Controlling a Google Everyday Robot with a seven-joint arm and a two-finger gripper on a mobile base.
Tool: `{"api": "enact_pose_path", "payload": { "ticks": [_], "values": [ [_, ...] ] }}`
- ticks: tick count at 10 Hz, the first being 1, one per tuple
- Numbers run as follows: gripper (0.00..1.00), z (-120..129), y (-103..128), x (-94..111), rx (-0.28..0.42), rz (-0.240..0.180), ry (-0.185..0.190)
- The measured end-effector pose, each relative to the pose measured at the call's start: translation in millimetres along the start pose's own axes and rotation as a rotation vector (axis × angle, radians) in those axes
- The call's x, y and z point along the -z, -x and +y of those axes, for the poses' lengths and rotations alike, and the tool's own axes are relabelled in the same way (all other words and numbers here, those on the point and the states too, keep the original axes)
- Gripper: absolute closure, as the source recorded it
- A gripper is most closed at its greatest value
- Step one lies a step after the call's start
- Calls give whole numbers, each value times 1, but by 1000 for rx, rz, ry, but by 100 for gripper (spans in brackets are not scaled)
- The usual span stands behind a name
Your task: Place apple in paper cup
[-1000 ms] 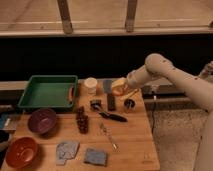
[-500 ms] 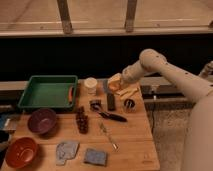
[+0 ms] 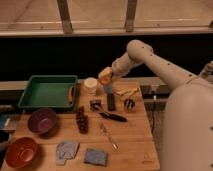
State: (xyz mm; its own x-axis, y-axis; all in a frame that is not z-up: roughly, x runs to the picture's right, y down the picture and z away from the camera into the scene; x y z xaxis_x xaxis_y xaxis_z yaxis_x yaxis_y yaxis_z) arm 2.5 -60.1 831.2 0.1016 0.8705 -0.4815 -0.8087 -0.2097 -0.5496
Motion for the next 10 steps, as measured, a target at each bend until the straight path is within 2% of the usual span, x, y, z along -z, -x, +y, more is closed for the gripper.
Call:
{"api": "enact_pose_path", "payload": {
  "ticks": [3,5,6,8,9,10],
  "values": [
    [100,10,22,-22,40,38,4],
    [100,13,29,-28,55,36,21],
    [100,15,32,-31,64,-12,34],
    [100,14,35,-32,72,-134,33],
    [100,18,36,-34,81,-167,32],
    [100,22,36,-37,90,-162,28]
  ]
}}
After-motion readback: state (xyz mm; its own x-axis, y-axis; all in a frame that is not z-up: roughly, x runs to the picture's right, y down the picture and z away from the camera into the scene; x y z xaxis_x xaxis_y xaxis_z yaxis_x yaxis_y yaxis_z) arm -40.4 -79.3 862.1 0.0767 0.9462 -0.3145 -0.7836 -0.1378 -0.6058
